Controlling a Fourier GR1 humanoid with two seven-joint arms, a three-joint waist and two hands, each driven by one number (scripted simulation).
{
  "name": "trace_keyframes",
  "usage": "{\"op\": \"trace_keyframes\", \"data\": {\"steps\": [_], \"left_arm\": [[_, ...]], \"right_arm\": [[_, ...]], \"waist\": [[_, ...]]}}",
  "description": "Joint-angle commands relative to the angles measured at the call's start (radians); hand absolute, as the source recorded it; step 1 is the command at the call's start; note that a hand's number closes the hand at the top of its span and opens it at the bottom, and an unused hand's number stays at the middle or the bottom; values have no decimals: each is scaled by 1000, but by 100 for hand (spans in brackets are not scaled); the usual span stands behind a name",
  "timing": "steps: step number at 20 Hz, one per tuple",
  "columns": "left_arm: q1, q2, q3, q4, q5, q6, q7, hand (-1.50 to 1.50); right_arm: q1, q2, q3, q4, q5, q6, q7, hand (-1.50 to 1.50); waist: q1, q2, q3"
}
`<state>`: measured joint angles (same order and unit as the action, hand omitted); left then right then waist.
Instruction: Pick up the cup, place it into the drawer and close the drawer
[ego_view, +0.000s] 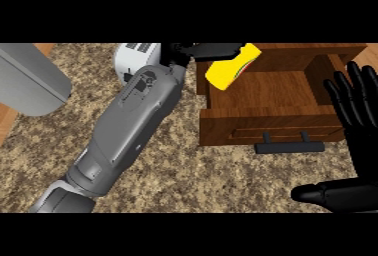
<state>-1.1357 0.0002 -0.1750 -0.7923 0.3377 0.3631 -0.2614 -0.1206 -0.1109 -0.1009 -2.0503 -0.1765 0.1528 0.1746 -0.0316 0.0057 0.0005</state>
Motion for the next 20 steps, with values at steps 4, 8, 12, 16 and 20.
{"op": "trace_keyframes", "data": {"steps": [4, 8, 12, 16, 20], "left_arm": [[-89, 0, -63, 201, 133, 14, -61, 150], [-111, 0, -145, 301, 173, 12, -113, 150], [-159, 0, -202, 346, 217, 17, -94, 150], [-178, 0, -285, 369, 239, 43, -95, 150], [-164, 0, -362, 397, 246, 94, -92, 150]], "right_arm": [[3, -14, -8, 8, -2, 21, -26, -150], [-27, 17, 20, 19, 11, -7, -15, -150], [20, 28, 27, 44, 16, 20, -86, -150], [-37, 24, 39, 10, 14, -12, 2, -150], [-13, 14, 34, 12, -23, 33, -30, -150]], "waist": [[-20, 5, 0], [-36, 10, 0], [-39, 10, 1], [-58, 12, 0], [-72, 14, 1]]}}
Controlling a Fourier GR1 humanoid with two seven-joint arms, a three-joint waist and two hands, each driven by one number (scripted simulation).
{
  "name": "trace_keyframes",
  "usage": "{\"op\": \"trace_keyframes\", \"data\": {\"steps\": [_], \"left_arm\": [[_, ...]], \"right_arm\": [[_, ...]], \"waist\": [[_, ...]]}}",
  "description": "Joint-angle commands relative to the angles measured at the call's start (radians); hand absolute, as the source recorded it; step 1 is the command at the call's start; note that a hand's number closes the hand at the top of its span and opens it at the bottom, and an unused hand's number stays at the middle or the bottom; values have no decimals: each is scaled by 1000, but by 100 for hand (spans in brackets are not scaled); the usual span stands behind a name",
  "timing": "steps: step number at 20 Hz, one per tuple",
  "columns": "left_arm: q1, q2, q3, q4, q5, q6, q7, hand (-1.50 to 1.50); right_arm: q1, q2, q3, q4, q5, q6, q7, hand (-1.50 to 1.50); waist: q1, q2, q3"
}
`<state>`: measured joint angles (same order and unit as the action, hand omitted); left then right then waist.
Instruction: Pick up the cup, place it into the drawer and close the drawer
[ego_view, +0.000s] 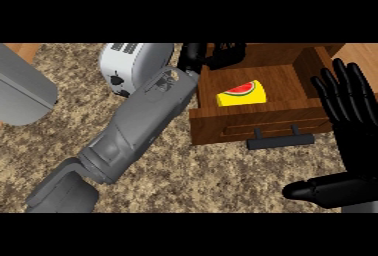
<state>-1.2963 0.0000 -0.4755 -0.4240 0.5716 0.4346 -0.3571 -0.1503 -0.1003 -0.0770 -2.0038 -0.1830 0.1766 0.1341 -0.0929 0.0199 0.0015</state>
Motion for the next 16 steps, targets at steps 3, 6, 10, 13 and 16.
{"op": "trace_keyframes", "data": {"steps": [3, 6, 10, 13, 16], "left_arm": [[-58, 0, -106, 62, -4, 46, 62, -150], [-21, 0, -147, 30, 22, 71, 55, -150], [-20, 0, -128, -3, 83, 75, 16, -150], [-8, 0, -112, -44, 131, 24, -32, -150], [-13, 0, -85, -80, 177, 29, -71, -150]], "right_arm": [[33, 19, 35, -29, 11, 9, -19, -150], [-16, 23, 28, 7, 8, -2, -20, -150], [-17, -10, -6, 0, -51, 38, -14, -150], [-65, 22, 6, 26, -37, -13, 16, -150], [-34, 1, -17, -20, -110, 14, 58, -150]], "waist": [[-25, 4, 1], [-25, 6, 0], [-36, 8, 0], [0, 2, -1], [15, -6, -1]]}}
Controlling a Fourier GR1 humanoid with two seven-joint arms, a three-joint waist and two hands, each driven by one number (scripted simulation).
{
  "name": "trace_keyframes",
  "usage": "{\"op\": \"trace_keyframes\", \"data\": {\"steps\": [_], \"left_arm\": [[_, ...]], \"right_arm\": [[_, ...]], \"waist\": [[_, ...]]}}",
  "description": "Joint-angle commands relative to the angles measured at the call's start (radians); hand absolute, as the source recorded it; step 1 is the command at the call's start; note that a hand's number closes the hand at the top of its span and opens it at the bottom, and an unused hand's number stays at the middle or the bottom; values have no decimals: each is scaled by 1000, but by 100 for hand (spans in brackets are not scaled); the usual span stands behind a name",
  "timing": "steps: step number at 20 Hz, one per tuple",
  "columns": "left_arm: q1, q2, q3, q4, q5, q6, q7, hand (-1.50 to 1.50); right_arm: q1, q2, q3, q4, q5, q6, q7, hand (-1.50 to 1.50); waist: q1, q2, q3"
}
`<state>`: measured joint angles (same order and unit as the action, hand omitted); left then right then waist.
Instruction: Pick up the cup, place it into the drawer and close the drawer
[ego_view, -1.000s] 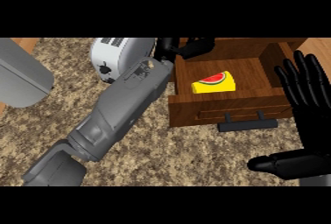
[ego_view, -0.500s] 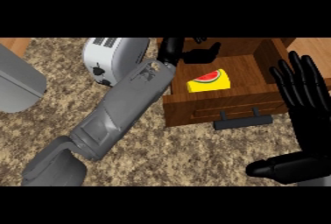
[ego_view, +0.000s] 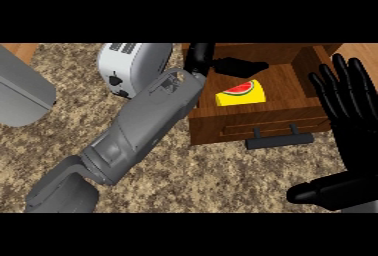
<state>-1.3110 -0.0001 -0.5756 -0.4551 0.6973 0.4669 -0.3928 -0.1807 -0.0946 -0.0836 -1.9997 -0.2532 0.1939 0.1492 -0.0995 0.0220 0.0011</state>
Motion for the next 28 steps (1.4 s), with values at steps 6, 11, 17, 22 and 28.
{"op": "trace_keyframes", "data": {"steps": [6, 11, 17, 22, 28], "left_arm": [[35, 0, 88, -51, 99, -74, -117, -150], [128, 78, 122, -213, 93, -77, -42, -150], [275, 168, 141, -445, 98, -4, 22, -150], [449, 284, 157, -635, 110, -6, 82, -150], [682, 448, 206, -881, 130, -72, 134, -150]], "right_arm": [[86, -49, -62, -34, -112, 85, -3, -150], [140, -106, -26, -132, -84, 140, 46, 150], [150, -170, -33, -106, 46, 190, 1, 150], [124, -191, 14, -90, 151, 191, 33, 150], [137, -153, 81, -55, 293, 156, 29, 150]], "waist": [[60, -15, 0], [112, -33, -2], [132, -35, -1], [137, -33, -2], [125, -28, -1]]}}
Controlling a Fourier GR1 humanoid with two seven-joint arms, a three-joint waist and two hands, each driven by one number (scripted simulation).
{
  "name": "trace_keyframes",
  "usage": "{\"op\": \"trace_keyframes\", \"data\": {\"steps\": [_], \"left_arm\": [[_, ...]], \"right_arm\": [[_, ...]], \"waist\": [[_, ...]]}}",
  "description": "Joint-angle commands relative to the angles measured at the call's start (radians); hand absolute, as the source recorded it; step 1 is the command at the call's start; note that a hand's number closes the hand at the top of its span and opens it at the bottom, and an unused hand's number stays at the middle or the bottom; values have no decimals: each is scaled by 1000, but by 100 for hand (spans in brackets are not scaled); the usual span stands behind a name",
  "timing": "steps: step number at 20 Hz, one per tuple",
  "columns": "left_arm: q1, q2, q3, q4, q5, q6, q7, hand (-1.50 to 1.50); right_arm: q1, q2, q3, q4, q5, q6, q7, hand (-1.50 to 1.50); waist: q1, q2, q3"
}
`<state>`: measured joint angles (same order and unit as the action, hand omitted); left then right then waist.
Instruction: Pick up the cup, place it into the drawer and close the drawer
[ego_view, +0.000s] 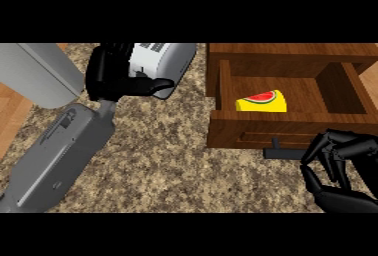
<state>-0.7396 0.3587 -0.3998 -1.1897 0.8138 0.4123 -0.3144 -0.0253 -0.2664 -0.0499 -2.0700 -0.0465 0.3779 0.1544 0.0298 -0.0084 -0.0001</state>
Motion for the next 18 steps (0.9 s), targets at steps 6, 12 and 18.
{"op": "trace_keyframes", "data": {"steps": [6, 12, 18], "left_arm": [[305, 144, 73, -251, 43, -113, 12, -150], [467, 192, 106, -286, 23, -207, -70, -150], [575, 202, 177, -316, 30, -292, -90, -150]], "right_arm": [[-41, -36, 139, 129, 348, -14, -165, 150], [-20, -92, 257, 226, 625, -94, -272, 150], [-155, -22, 271, 597, 751, -245, -398, -150]], "waist": [[4, 7, 0], [-8, 7, 0], [-9, 11, 1]]}}
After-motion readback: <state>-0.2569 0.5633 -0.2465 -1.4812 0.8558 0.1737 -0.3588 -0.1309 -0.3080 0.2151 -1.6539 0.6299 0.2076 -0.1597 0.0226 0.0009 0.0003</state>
